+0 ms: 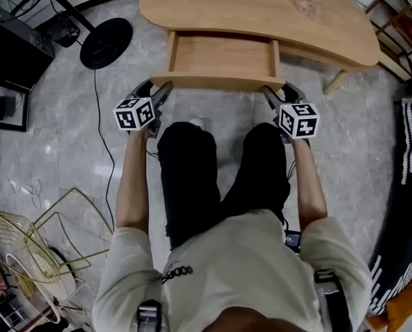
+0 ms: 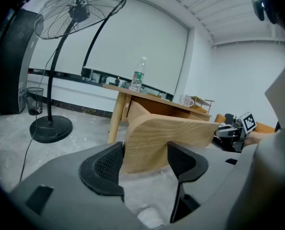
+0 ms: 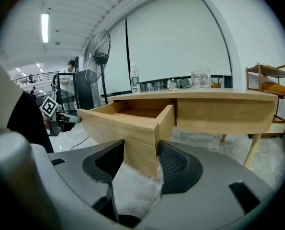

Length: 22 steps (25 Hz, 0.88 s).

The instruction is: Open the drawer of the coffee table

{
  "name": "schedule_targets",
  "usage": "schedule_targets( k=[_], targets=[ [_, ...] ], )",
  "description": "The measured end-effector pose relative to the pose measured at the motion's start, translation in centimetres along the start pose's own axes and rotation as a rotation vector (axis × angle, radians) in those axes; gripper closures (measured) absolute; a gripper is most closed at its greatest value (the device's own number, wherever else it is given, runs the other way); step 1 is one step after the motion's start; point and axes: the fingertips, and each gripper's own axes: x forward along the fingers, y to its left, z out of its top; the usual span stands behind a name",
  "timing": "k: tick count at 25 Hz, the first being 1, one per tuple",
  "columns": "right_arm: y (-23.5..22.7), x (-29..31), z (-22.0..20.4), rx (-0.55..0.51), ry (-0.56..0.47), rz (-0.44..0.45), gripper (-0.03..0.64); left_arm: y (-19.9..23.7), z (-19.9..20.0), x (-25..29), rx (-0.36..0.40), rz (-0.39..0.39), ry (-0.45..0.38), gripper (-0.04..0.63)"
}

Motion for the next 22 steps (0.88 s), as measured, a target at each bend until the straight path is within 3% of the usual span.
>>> schedule_targets(
  k=[7, 19, 22],
  targets=[
    [0.2, 0.6, -1.8, -0.019, 0.030, 0.023, 0.389, 0.3, -1.9, 0.6, 0.005, -0.002, 0.041, 0.296],
    [-0.3, 0.7, -2.0, -0.012, 0.032, 0.075, 0.386, 0.5, -2.3, 0.7, -0.014, -0.013, 0.016, 0.290],
    [-2.0, -0.1, -2.1, -0.012, 0.048, 0.075, 0.345, 1.1, -2.4, 0.4, 0.001, 0.010, 0.028, 0.290]
  ],
)
